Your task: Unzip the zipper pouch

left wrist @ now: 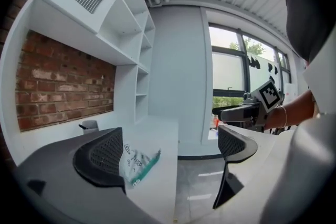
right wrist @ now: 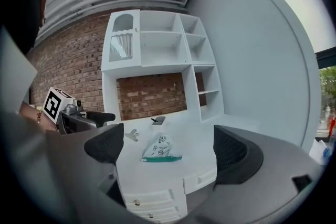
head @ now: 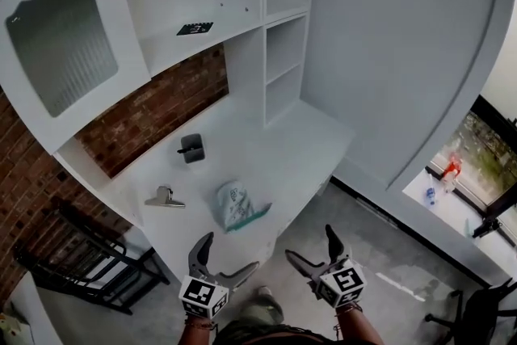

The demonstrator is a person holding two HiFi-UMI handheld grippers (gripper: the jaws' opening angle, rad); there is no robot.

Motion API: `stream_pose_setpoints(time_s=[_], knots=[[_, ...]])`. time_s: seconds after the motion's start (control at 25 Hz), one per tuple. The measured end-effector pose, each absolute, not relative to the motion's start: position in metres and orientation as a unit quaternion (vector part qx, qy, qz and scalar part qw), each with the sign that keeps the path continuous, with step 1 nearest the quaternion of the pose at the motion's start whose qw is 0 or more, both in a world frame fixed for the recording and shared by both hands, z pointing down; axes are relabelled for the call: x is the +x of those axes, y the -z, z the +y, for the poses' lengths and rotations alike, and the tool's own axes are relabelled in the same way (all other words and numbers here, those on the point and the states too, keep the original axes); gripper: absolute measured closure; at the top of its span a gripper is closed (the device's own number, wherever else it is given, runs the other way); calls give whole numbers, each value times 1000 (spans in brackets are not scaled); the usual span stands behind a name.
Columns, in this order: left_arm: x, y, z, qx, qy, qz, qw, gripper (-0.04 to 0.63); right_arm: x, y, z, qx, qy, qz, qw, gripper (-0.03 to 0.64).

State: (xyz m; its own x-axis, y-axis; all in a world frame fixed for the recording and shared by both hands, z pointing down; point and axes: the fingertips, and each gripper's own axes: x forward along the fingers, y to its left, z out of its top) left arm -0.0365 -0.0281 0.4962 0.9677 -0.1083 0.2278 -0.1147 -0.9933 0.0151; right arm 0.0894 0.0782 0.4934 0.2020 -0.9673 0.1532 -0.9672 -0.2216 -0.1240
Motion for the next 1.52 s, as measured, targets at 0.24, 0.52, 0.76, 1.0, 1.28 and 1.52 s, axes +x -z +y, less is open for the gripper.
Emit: stream_pose_setpoints(time_s=[0.24,0.52,0.76,1.0,1.28,1.52], knots=[[-20,-504,-69,991,-120,-55,15,31,114,-505,18,-736,92,669,-52,94],[-34,-535,-102,984,-164,-58,-40,97,124,-521,-15,-720,125,682,-19,100],[-42,-555,-131,969,-215,-54,-112,198,121,-523,-26,-707,129,695,-18,106],[-41,-595,-153,895,-321,-30,-307,330,122,-520,-40,-698,130,704,-16,110],[-14,-640,-157,756,-389,108,-515,390,147,-516,-57,-693,128,709,-22,114],[5,-682,-167,684,-416,217,-559,390,157,-522,-71,-678,128,723,-42,115]])
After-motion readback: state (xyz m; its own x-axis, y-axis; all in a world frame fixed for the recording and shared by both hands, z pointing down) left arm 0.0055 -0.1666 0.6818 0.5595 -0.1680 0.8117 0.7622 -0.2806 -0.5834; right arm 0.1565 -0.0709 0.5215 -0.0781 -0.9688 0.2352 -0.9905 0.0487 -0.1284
